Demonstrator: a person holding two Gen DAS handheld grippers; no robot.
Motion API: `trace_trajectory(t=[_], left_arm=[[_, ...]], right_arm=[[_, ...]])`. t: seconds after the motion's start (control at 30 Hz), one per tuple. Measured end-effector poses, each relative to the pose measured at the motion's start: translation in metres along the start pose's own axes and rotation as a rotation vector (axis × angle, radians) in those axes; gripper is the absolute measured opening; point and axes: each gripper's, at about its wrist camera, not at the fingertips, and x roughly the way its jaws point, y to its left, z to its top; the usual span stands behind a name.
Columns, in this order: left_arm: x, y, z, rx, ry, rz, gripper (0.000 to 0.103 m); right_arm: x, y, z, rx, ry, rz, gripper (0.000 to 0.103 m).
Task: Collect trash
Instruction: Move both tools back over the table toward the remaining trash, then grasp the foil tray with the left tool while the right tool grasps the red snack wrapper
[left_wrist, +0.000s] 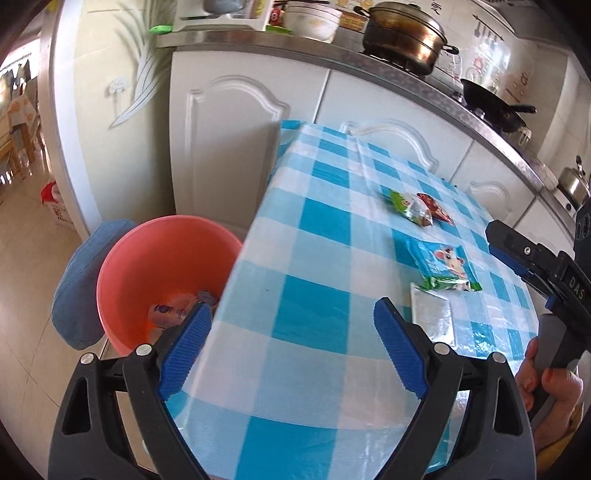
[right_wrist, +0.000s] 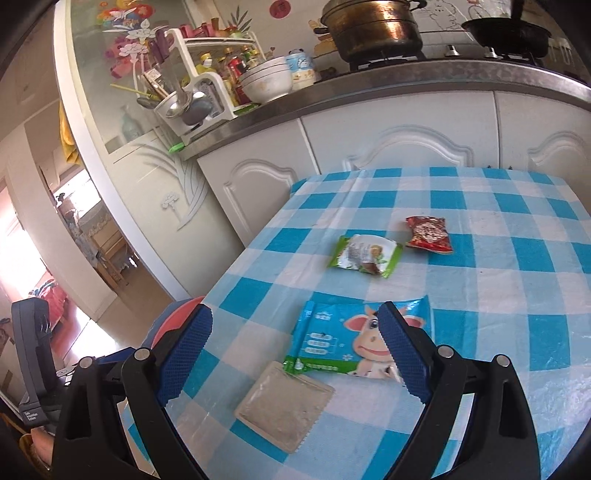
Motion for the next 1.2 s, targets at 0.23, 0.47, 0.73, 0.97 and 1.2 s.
trace_trajectory(t=[0.23, 0.47, 0.73, 0.97, 1.2], left_arm=[[-0.009, -0.03, 0.0, 0.048, -0.007, -0.058, 0.09], [0.007, -0.074, -0.005, 0.147, 0.045, -0.125, 0.09], [0.032, -0.115, -0.02, 0.242, 0.114, -0.16, 0.09], [0.052, -0.121, -0.02, 0.236, 0.141, -0.122, 0.086], [0.056, -0.13, -0.019, 0.279, 0.117, -0.077, 0.074]], right_arm=[[-0.018, -0.06, 0.003, 0.126, -0.025, -0.021, 0.09], [-0.009, -0.095, 0.005, 0.189, 0.033, -0.004, 0.09], [-0.002, -0.1, 0.004, 0.167, 0.07, 0.02, 0.09], [-0.005, -0.109, 0.005, 0.183, 0.053, 0.023, 0.091], [-0.004, -0.111, 0.005, 0.188, 0.05, 0.029, 0.091]])
